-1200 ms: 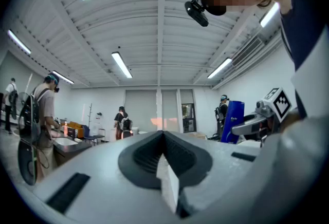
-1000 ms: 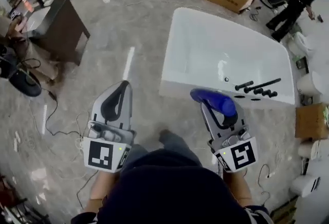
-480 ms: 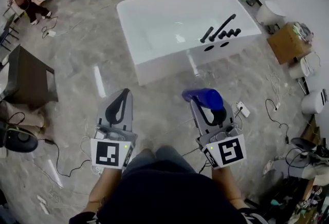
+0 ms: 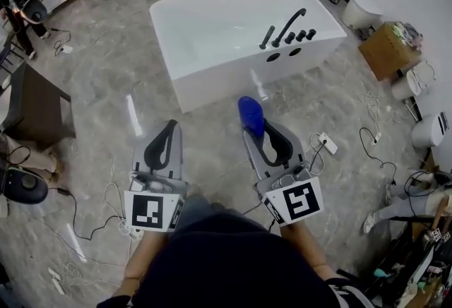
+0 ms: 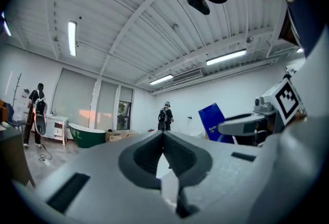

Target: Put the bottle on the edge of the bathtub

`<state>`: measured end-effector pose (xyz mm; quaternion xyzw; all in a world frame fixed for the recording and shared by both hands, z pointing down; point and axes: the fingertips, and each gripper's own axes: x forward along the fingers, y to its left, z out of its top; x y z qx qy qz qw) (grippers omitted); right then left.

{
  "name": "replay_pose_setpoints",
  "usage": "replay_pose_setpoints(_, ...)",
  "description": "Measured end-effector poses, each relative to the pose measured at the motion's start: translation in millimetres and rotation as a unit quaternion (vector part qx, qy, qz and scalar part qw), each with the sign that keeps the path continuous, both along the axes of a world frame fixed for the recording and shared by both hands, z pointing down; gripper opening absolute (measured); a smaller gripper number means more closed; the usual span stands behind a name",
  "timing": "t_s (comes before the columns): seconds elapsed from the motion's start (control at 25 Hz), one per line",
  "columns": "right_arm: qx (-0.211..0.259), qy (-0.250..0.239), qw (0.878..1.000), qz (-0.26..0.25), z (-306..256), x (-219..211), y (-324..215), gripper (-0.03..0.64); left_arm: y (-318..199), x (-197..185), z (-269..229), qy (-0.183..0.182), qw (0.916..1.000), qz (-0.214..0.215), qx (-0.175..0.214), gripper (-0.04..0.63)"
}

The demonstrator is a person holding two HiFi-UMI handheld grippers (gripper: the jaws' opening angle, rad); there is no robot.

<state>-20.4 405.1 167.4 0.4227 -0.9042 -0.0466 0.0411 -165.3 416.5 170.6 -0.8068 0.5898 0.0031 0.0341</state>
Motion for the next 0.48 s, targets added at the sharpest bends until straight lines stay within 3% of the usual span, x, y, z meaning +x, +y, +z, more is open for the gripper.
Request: replay_pose_setpoints(0.48,0.012,-0.030,0.999,-0.001,-7,34,27,0.141,23,34,-12,-0.011,0.9998,0.004,0.018,-0.002)
